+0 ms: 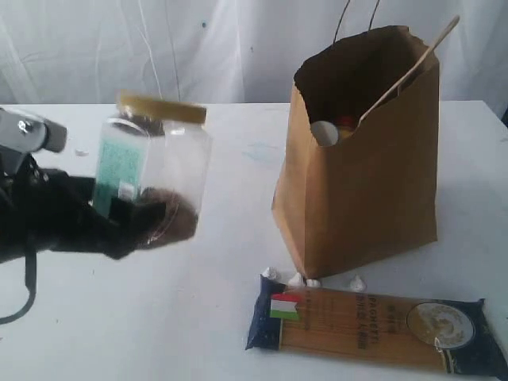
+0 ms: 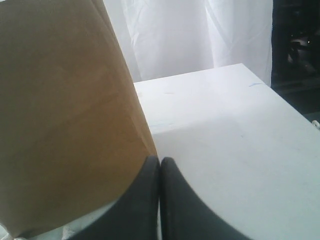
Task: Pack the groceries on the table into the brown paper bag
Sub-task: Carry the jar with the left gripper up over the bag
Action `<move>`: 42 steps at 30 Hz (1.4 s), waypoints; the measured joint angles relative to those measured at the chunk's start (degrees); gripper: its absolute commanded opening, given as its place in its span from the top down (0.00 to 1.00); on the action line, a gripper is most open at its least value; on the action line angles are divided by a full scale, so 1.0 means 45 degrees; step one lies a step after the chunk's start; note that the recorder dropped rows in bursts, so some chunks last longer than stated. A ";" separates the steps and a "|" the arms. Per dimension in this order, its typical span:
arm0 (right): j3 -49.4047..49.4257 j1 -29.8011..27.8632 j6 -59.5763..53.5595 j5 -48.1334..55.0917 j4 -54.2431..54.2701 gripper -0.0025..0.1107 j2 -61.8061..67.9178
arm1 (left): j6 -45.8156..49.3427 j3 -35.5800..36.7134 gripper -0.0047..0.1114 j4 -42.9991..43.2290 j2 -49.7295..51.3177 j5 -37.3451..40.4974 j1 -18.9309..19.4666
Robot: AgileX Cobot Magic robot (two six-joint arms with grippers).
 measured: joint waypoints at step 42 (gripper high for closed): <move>0.0000 0.0000 0.0000 0.0000 0.0000 0.98 0.0000 | -0.2416 -1.2163 0.96 0.6934 0.7514 0.1509 -0.3887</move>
